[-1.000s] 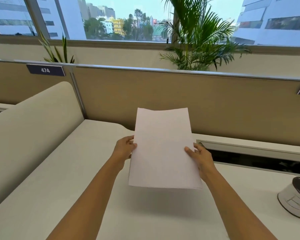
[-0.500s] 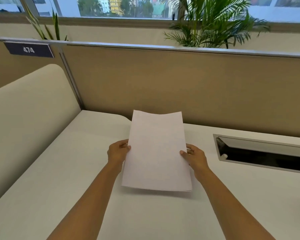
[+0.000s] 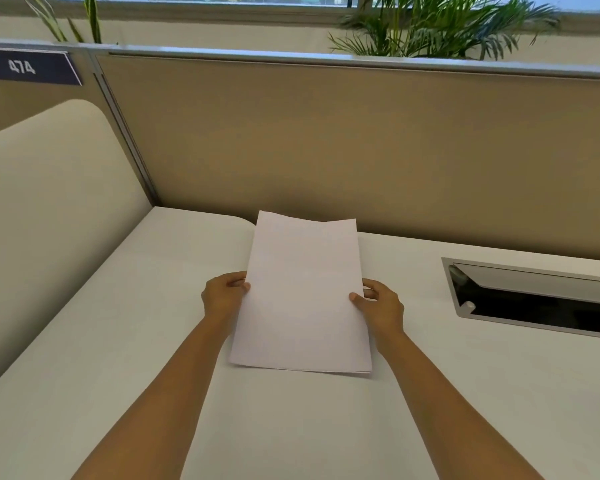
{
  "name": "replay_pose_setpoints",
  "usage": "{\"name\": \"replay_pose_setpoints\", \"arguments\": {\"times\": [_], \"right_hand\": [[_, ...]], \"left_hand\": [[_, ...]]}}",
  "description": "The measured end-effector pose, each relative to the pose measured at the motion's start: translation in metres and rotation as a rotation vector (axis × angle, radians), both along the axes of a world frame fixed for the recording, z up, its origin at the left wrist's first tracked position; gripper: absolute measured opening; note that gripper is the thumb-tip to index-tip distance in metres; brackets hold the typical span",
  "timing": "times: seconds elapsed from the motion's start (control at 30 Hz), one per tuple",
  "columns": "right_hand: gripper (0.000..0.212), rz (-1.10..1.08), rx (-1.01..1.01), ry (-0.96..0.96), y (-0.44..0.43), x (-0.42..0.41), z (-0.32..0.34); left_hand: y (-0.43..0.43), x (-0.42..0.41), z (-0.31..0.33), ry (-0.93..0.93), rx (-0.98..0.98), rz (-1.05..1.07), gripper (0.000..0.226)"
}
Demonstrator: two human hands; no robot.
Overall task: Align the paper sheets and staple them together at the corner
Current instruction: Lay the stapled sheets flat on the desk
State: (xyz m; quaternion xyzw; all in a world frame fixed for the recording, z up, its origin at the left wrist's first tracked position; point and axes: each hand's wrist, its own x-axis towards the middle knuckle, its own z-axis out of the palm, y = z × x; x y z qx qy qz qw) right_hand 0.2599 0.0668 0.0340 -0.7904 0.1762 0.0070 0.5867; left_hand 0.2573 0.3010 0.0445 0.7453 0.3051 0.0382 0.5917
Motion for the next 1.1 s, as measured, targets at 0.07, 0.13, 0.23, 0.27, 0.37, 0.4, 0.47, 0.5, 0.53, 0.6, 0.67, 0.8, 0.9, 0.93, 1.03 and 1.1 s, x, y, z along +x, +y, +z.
{"name": "replay_pose_setpoints", "arguments": {"times": [0.07, 0.13, 0.23, 0.27, 0.37, 0.4, 0.47, 0.5, 0.53, 0.6, 0.67, 0.8, 0.9, 0.93, 1.03, 1.1], "right_hand": [[0.036, -0.017, -0.012, -0.001, 0.003, 0.002, -0.002], [0.036, -0.029, -0.025, 0.000, 0.005, 0.005, -0.004], [0.035, -0.041, -0.050, -0.005, 0.007, 0.008, -0.007], [0.035, -0.047, -0.057, -0.008, 0.007, 0.009, -0.009], [0.035, -0.051, -0.095, -0.016, 0.008, 0.011, -0.015], [0.034, -0.053, -0.103, -0.019, 0.009, 0.011, -0.015], [0.034, -0.056, -0.111, -0.030, 0.010, 0.012, -0.016], [0.034, -0.057, -0.121, -0.038, 0.011, 0.012, -0.017], [0.034, -0.057, -0.136, -0.044, 0.011, 0.013, -0.017], [0.033, -0.054, -0.170, -0.060, 0.011, 0.014, -0.018], [0.033, -0.048, -0.216, -0.068, 0.011, 0.015, -0.020], [0.034, -0.050, -0.310, -0.068, 0.012, 0.017, -0.027], [0.036, -0.039, -0.349, -0.069, 0.012, 0.017, -0.028], [0.037, -0.035, -0.358, -0.074, 0.012, 0.017, -0.028], [0.040, -0.027, -0.381, -0.088, 0.011, 0.016, -0.029], [0.041, -0.011, -0.389, -0.097, 0.011, 0.014, -0.030]], "left_hand": [[-0.001, 0.004, -0.003, -0.008, 0.014, 0.007, 0.028], [-0.002, 0.008, -0.004, -0.016, 0.020, 0.020, 0.028], [-0.004, 0.013, -0.006, -0.027, 0.043, 0.031, 0.028], [-0.004, 0.014, -0.007, -0.028, 0.052, 0.035, 0.028], [-0.006, 0.018, -0.011, -0.031, 0.076, 0.037, 0.027], [-0.006, 0.018, -0.012, -0.034, 0.090, 0.036, 0.027], [-0.007, 0.019, -0.014, -0.042, 0.115, 0.033, 0.027], [-0.008, 0.019, -0.015, -0.046, 0.125, 0.035, 0.027], [-0.008, 0.020, -0.015, -0.051, 0.133, 0.036, 0.027], [-0.009, 0.022, -0.016, -0.059, 0.148, 0.044, 0.026], [-0.010, 0.023, -0.018, -0.064, 0.168, 0.049, 0.026], [-0.011, 0.024, -0.023, -0.068, 0.208, 0.052, 0.025], [-0.012, 0.023, -0.026, -0.076, 0.224, 0.046, 0.026], [-0.012, 0.022, -0.028, -0.080, 0.230, 0.041, 0.027], [-0.012, 0.019, -0.029, -0.087, 0.260, 0.025, 0.028], [-0.012, 0.015, -0.030, -0.089, 0.287, 0.007, 0.029]]}}
